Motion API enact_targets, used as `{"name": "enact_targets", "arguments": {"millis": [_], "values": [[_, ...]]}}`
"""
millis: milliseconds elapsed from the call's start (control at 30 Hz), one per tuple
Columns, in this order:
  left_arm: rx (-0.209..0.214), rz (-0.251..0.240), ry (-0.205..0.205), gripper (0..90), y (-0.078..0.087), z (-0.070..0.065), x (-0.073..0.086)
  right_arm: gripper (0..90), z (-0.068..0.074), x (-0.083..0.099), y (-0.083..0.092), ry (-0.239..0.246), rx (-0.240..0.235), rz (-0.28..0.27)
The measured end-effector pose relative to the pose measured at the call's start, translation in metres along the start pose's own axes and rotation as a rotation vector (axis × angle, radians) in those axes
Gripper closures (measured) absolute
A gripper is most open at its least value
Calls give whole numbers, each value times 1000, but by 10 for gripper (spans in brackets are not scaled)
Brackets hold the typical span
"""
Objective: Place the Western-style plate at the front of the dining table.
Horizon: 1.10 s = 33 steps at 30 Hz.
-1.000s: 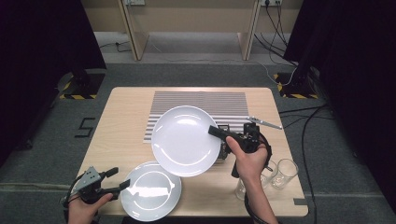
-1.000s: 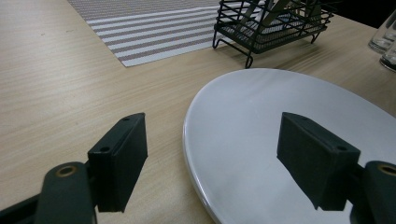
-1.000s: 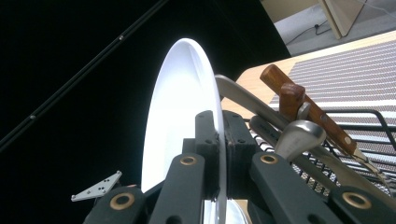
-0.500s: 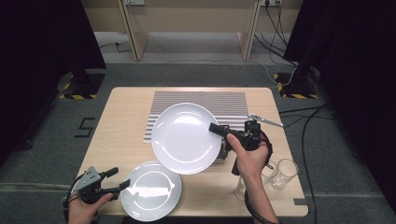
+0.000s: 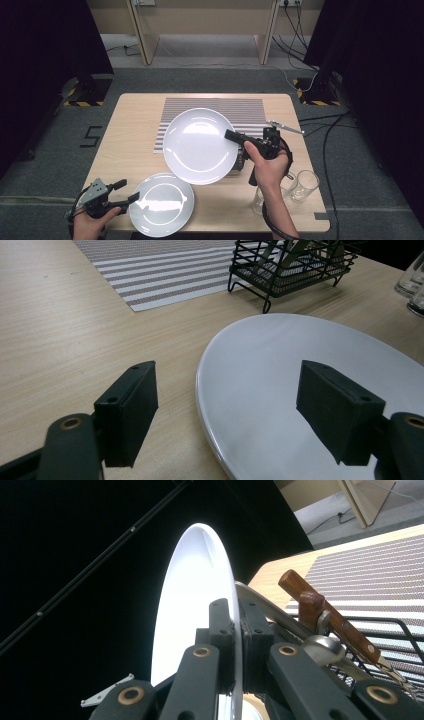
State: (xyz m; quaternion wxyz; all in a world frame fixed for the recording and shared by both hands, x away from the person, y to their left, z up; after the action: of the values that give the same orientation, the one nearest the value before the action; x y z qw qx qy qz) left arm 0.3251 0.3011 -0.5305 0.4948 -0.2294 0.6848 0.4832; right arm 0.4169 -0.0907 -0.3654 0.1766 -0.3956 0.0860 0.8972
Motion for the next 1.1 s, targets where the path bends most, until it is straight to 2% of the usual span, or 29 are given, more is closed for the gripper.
{"name": "enact_targets", "arguments": {"millis": [1100], "values": [[-3,1,0,242,0,0,0,867,2,-14,-2,-1,-3,-9]]}}
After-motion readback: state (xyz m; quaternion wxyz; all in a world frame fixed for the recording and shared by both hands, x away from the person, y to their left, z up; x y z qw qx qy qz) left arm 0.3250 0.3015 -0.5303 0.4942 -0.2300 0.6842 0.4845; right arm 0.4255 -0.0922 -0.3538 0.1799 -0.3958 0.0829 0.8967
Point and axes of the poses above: each handheld gripper's, and its own axes: y roughly backward along the jaws, x roughly out of its underside, z roughly to its left, the point moved 6 cm from there along -y, roughly forward along the jaws, and after that the axes turned 12 degrees about -x, right-handed, at the moved point
